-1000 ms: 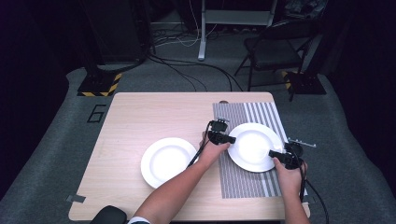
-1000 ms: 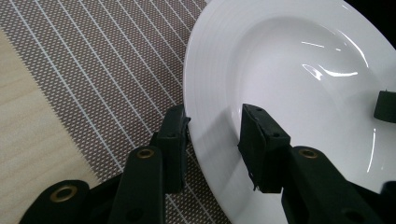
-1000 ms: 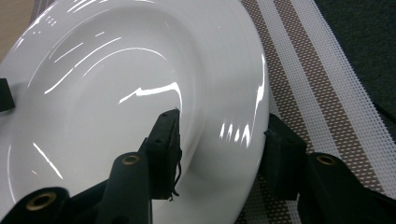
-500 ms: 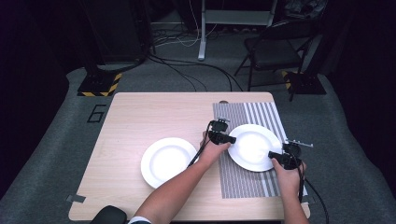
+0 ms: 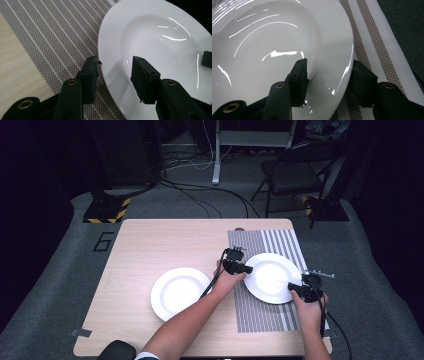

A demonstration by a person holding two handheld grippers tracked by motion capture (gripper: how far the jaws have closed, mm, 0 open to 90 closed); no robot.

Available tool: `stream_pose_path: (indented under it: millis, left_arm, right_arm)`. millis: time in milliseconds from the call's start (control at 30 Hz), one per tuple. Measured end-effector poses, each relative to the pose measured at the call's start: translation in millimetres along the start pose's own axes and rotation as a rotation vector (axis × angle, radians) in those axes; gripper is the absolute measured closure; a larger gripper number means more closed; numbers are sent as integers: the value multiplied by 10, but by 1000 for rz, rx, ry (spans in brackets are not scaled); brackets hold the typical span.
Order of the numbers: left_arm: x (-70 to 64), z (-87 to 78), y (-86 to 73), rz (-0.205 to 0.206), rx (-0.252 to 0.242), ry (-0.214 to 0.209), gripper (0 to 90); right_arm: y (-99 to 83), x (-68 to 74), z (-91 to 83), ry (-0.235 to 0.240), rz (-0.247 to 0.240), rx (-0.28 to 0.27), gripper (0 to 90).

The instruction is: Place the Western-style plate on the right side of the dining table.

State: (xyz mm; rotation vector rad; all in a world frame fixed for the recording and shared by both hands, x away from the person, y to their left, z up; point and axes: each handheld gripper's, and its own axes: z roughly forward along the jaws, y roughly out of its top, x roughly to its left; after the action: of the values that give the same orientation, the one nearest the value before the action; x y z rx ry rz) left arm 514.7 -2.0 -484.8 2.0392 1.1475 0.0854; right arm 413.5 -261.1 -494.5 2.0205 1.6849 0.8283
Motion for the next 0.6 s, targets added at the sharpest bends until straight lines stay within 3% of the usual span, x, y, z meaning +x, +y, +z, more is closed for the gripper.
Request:
stream_pose_path:
  millis: [100,267,367,600]
  left_arm:
    - [0,-77,19,22,-9,0,548]
    - [18,-237,20,15,-29,-18,531]
    - [35,-347,28,7,-44,-48,523]
    - [99,-617,28,-1,-67,-71,517]
  right_arm:
    - [13,-7,-70,3,-9,-1,499]
    - [-59,-24,-237,57,5,-63,484]
    - [-87,8,-330,75,-12,-86,482]
    - [-97,97,-535,145,-34,-124,476]
